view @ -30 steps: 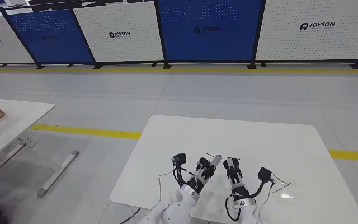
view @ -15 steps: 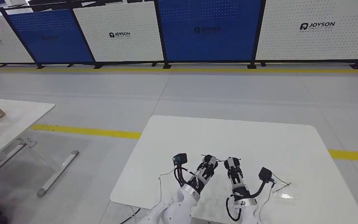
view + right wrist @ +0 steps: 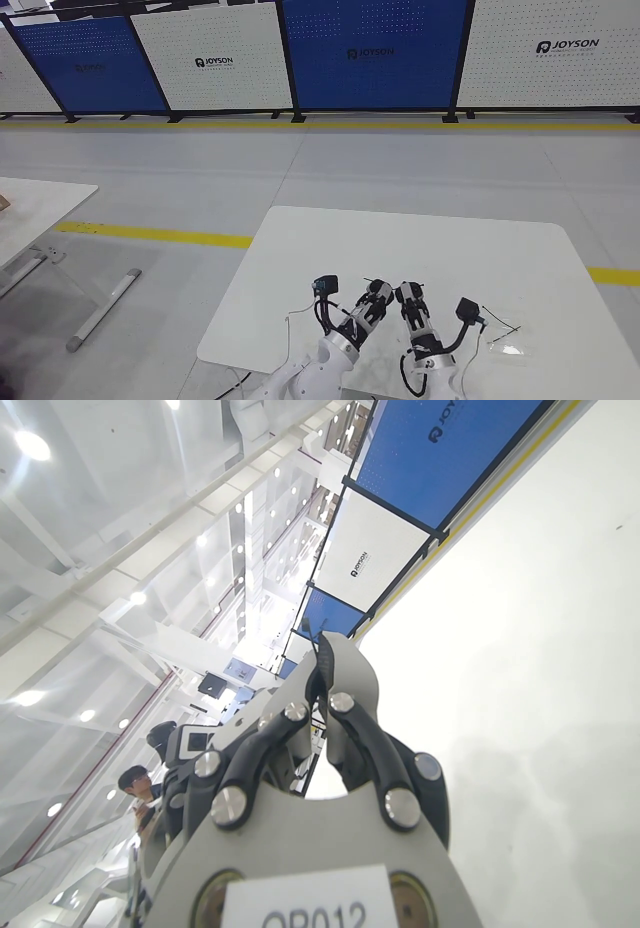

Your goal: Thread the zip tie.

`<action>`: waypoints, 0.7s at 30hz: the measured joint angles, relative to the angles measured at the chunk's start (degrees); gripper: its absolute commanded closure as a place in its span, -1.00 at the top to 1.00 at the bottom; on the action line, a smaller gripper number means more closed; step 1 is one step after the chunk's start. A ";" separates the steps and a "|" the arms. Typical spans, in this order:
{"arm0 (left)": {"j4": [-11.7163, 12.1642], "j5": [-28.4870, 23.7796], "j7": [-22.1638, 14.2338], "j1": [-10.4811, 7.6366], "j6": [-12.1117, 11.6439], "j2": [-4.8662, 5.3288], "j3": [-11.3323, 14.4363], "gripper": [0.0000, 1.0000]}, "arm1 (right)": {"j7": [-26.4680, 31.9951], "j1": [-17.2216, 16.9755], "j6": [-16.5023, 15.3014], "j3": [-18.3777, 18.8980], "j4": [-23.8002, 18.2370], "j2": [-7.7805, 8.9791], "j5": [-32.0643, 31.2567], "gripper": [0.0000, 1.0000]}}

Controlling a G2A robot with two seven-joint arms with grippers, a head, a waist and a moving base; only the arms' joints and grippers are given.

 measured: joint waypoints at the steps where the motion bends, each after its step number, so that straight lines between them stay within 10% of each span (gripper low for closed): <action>1: -0.07 -0.03 0.03 0.08 -0.09 0.01 -0.16 -1.00 | 0.09 -0.04 -0.29 0.08 0.00 0.02 0.30 -1.00; 15: -0.30 0.43 0.71 0.50 -0.35 -0.07 -0.59 -1.00 | 1.22 -0.42 -0.98 0.64 -0.20 0.22 1.49 -1.00; 17: -0.29 0.52 0.77 0.50 -0.30 -0.10 -0.59 -1.00 | 1.68 -0.38 -1.40 0.63 -0.17 0.25 1.76 0.00; 18: -0.28 0.55 0.77 0.50 -0.28 -0.11 -0.59 -1.00 | 1.89 -0.35 -1.45 0.66 -0.11 0.28 1.69 1.00; 21: -0.21 0.65 0.74 0.50 -0.12 -0.15 -0.60 -1.00 | 2.09 -0.27 -1.44 0.60 -0.05 0.31 1.41 1.00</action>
